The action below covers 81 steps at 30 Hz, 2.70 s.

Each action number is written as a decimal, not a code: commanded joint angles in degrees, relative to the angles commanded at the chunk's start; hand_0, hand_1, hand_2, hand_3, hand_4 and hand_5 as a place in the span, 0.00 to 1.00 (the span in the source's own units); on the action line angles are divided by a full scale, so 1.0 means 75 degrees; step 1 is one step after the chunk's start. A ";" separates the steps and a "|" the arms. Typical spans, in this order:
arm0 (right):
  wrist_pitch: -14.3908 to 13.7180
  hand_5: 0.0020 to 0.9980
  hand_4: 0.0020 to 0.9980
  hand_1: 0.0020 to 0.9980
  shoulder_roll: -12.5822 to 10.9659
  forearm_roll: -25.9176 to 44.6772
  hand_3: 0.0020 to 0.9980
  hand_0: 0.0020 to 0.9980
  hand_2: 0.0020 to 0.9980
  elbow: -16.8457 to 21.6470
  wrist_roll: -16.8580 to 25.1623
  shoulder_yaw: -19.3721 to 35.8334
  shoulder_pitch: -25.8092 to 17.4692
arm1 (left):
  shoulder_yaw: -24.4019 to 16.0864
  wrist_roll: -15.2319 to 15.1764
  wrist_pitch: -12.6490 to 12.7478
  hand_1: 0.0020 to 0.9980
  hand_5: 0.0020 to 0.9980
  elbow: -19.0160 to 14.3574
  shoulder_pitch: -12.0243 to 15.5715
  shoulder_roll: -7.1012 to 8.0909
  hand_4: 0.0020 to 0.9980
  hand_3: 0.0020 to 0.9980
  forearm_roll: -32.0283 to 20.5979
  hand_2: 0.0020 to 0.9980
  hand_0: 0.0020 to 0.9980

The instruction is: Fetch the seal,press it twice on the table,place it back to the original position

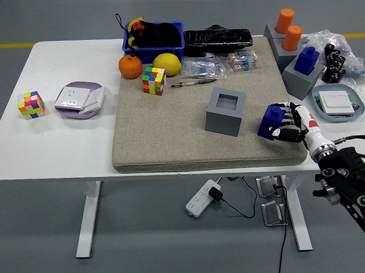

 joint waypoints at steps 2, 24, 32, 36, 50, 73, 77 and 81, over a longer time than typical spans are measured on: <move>-0.0004 0.00 0.67 0.43 -0.0002 -0.0001 0.47 0.60 0.43 0.0007 -0.0001 0.0001 -0.0004 | -0.0005 -0.0002 -0.0001 0.80 0.33 0.0000 0.0002 -0.0003 0.75 0.82 0.0001 0.76 0.83; -0.0105 0.00 0.67 0.43 -0.0164 -0.0348 0.46 0.60 0.42 0.0515 -0.0101 0.0418 0.0065 | -0.0059 0.0003 -0.0005 0.80 0.33 0.0013 -0.0004 -0.0020 0.74 0.82 -0.0008 0.76 0.83; -0.0144 0.00 0.67 0.43 -0.0341 -0.0580 0.46 0.60 0.42 0.0820 -0.0229 0.0647 0.0285 | -0.0090 0.0004 -0.0016 0.80 0.33 0.0007 -0.0008 -0.0028 0.74 0.81 -0.0011 0.76 0.83; -0.0169 0.00 0.66 0.43 -0.0395 -0.0687 0.46 0.60 0.42 0.0988 -0.0287 0.0714 0.0479 | -0.0102 0.0002 -0.0017 0.80 0.33 0.0008 -0.0010 -0.0019 0.74 0.82 -0.0009 0.76 0.83; -0.0141 0.00 0.66 0.43 -0.0073 -0.0742 0.46 0.60 0.42 0.1234 -0.0391 0.0148 0.1169 | -0.0108 0.0000 -0.0021 0.80 0.33 0.0006 -0.0036 -0.0002 0.74 0.82 -0.0018 0.76 0.83; -0.0061 0.00 0.66 0.43 0.0339 -0.0143 0.46 0.60 0.42 0.0395 -0.0309 -0.1033 0.1672 | -0.0022 0.0003 -0.0023 0.80 0.33 0.0009 -0.0046 -0.0007 0.74 0.82 -0.0031 0.76 0.83; -0.0058 0.00 0.66 0.43 0.0406 -0.0119 0.46 0.60 0.42 0.0314 -0.0298 -0.1082 0.1729 | -0.0012 0.0003 -0.0022 0.80 0.33 0.0011 -0.0048 0.0001 0.74 0.82 -0.0032 0.76 0.83; -0.0056 0.00 0.66 0.43 0.0496 -0.0098 0.46 0.60 0.42 0.0239 -0.0283 -0.1140 0.1785 | 0.0005 0.0006 -0.0025 0.80 0.33 0.0010 -0.0050 -0.0003 0.74 0.82 -0.0034 0.76 0.83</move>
